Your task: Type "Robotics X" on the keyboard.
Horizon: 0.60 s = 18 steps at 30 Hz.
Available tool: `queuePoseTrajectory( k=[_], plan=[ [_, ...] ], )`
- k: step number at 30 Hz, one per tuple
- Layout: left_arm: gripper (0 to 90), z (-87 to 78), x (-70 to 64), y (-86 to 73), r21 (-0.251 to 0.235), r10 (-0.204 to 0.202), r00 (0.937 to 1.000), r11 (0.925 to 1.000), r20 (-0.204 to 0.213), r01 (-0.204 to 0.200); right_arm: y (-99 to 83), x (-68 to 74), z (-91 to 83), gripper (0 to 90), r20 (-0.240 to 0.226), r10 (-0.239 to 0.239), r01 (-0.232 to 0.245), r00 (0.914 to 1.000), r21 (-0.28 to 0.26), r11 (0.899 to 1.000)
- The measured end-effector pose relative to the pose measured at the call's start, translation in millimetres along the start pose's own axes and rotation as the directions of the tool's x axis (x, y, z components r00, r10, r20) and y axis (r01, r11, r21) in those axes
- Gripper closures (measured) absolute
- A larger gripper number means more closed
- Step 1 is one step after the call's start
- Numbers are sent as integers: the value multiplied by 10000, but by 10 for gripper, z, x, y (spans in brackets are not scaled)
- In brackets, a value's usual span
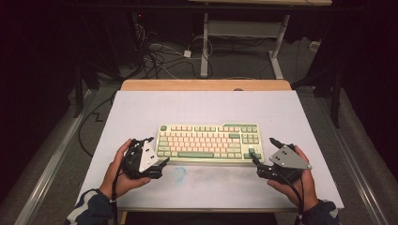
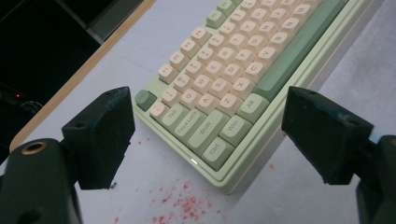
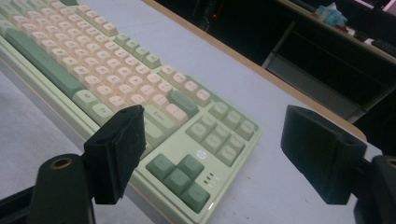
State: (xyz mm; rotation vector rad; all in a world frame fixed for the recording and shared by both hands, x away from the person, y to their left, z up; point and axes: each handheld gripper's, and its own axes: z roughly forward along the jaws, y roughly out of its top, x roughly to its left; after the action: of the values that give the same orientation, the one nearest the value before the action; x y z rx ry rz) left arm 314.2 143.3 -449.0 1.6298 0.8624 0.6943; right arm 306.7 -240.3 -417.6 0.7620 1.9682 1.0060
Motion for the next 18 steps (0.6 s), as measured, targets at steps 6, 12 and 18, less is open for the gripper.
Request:
queuePoseTrajectory(
  k=[6,12,18],
  plan=[
    [161,-32,97,-67,178,-127,9996,9998,-249,132,-84,-52,-24,229,152,173,-176,9997,168,9997],
    [161,-58,182,-141,334,-250,9987,9991,-444,265,-171,-99,-34,229,266,349,-358,9990,339,9988],
    [161,-86,280,-235,582,-477,9969,9970,-631,514,-286,-163,-47,229,415,573,-596,9975,553,9967]
  ],
)
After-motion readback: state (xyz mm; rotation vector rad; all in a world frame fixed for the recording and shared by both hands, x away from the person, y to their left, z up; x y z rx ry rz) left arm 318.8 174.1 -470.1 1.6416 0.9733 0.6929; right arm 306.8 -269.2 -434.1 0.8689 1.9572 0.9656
